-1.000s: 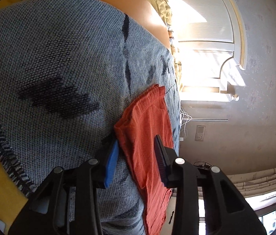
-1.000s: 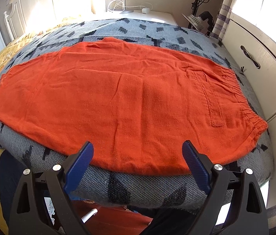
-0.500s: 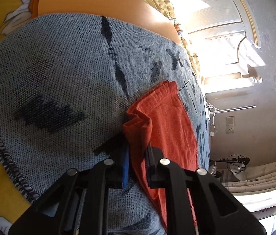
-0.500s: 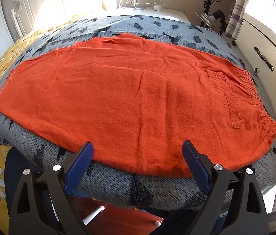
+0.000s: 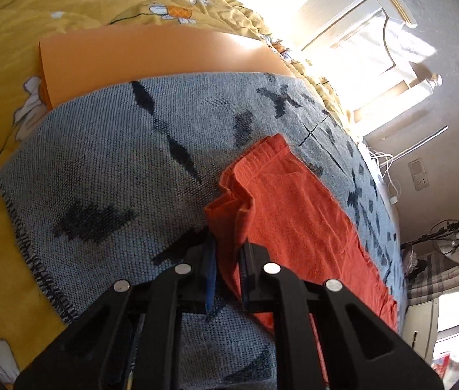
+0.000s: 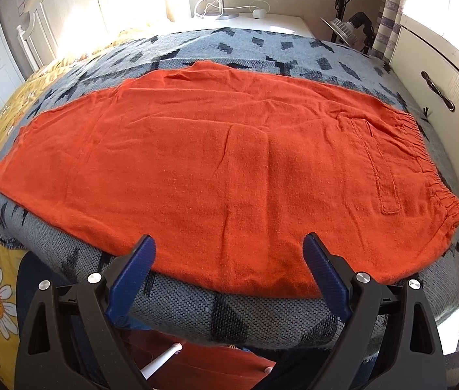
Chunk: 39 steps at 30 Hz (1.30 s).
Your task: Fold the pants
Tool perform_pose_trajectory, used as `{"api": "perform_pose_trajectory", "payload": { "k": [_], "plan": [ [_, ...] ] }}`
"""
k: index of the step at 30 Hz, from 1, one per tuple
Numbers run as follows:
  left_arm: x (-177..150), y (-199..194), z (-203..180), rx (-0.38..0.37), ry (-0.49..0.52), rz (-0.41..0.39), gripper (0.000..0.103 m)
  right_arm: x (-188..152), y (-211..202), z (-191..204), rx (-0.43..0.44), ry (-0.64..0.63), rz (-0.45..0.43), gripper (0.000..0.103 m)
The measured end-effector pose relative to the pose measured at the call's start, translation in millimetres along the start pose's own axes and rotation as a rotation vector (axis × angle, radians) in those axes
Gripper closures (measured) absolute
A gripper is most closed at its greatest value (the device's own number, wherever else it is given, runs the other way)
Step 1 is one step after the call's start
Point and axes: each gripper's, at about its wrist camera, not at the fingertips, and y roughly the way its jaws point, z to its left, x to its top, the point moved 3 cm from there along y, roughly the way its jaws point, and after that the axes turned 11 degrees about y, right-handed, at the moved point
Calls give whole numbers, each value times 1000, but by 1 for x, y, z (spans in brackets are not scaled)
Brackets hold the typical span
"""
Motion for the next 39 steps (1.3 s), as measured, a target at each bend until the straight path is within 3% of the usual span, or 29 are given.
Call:
{"api": "perform_pose_trajectory", "payload": {
  "k": [5,9,14,19,21,26,32,39],
  "plan": [
    [3,-34,-100,173,408,-117,92,10,-7,-15,35,58,-2,15],
    [-30,-50,-204,251,784,-226,92,19,-10,-24,88,96,7,15],
    [-134,-41,-299,223,1188,-305,92,33,-10,-33,172,168,33,15],
    [-247,5,-322,134,1488,-218,92,41,-2,-28,264,202,90,15],
    [-260,13,-319,133,1510,-230,92,45,3,-24,315,231,129,15],
    [-239,10,-309,50,1379,-217,92,66,15,-2,393,267,195,15],
    [-204,-12,-303,-70,1196,-213,92,93,44,65,455,199,312,18],
    [-191,-25,-301,-112,1149,-233,92,100,92,135,500,191,485,23]
  ]
}}
